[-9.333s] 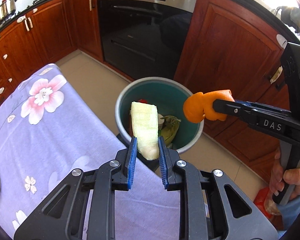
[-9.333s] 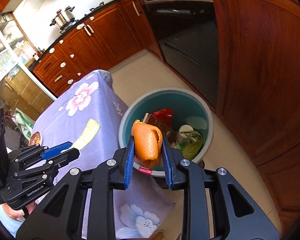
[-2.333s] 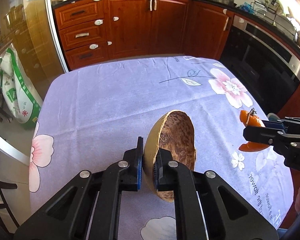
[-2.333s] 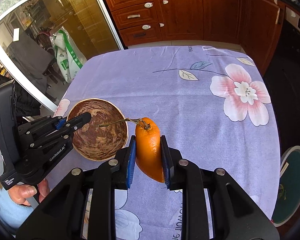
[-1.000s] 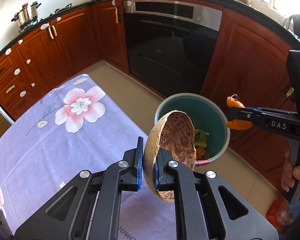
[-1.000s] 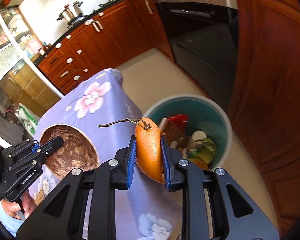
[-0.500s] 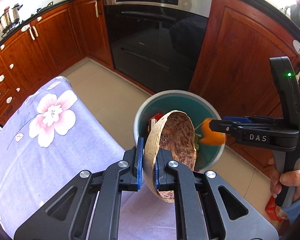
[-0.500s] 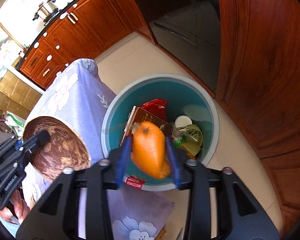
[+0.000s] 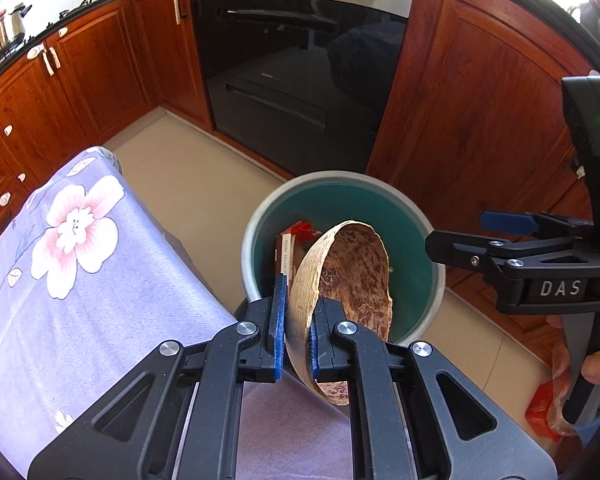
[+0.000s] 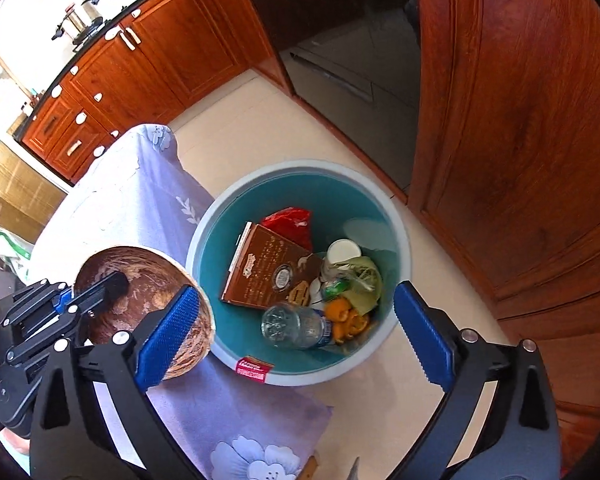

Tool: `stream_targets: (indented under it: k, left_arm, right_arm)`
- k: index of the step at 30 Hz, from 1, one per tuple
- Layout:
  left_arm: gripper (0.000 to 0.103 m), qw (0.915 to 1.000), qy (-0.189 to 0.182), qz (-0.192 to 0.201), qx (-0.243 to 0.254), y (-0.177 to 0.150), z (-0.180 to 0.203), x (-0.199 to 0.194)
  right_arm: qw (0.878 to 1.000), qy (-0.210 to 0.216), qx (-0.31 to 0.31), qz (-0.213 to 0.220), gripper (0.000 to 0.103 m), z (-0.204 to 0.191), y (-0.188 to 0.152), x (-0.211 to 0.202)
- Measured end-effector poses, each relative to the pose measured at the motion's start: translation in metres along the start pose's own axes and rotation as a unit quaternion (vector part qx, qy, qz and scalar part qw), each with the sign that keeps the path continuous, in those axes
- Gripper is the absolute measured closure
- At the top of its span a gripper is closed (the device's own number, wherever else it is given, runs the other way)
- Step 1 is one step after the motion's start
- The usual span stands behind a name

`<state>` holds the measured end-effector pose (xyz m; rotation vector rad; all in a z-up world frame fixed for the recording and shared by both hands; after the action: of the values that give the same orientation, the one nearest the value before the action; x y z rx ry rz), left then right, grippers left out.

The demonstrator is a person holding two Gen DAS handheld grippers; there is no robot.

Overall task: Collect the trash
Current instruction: 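Open both grippers to drop the bowl and peel into the bin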

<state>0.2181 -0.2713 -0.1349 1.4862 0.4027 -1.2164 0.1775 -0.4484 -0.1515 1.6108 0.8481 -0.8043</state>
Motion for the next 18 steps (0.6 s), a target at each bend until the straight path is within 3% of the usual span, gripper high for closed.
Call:
stream_targets:
  k: [18]
  left_arm:
    - [0.090,0.9995,-0.017,-0.024,0.012,0.001,0.011,0.023]
  right_arm:
    - [0.999,-0.026,-0.023,0.000,0.007,-0.001,0.005,-0.013]
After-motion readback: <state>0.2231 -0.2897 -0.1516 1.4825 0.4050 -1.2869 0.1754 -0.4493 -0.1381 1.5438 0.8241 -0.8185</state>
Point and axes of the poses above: each gripper's, at about its wrist camera, not at the fingertips, and x roughly the way its jaws point, z to its right, y to its top, the point moved 5 cm from there along x, roughly the way its jaws point, and after that the axes turned 14 degrees about -x, right-handed, at the moved point
